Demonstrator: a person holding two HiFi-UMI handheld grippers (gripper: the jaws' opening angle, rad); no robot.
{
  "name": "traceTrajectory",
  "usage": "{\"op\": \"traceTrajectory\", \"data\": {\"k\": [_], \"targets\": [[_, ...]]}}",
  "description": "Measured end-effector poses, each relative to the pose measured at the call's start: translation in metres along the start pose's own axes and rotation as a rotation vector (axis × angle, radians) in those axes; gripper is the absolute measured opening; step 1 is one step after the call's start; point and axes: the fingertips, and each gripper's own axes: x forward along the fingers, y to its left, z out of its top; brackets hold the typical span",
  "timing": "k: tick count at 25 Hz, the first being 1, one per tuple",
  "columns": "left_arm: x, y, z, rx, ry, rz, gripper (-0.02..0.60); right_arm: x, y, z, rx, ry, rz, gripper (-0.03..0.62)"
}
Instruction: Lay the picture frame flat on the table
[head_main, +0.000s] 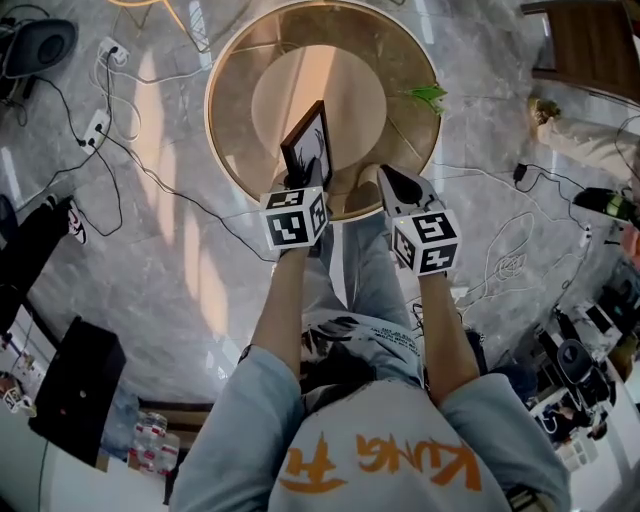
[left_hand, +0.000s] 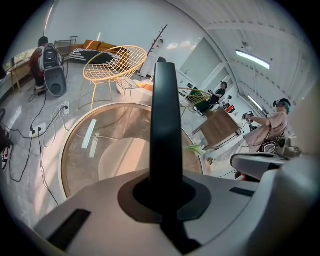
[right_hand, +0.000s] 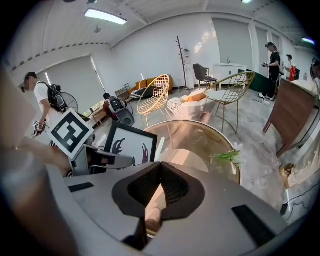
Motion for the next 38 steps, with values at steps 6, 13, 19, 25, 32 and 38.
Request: {"op": "traceTrajectory", "data": {"k": [6, 13, 19, 25, 32, 38], "targets": [[0.042, 0.008, 0.018, -0.033, -0.005, -0.039, 0.026, 0.019, -0.013, 0.000, 0.006, 0.035, 0.009, -0.002], [0.084, 0.000, 0.040, -0.052, 0.046, -0.117, 0.026, 0.041, -0.028, 0.006, 0.001, 0.053, 0.022, -0.002], [0.113, -0.019, 0.033, -0.042, 0.119, -0.202, 0.026, 0.046, -0.042, 0.001, 0.006, 0.080, 0.023, -0.002], [0.138, -0.037, 0.017, -0.026, 0.238, -0.268, 0.028, 0.049, -0.054, -0.007, 0.012, 0.104, 0.024, -0.002], [0.152, -0.029, 0.008, 0.032, 0.283, -0.238, 0.048, 0.049, -0.061, -0.014, 0.011, 0.117, 0.024, -0.002], [0.153, -0.014, -0.002, 0.104, 0.330, -0.179, 0.280, 0.047, -0.059, -0.016, 0.007, 0.124, 0.028, -0.002]]}}
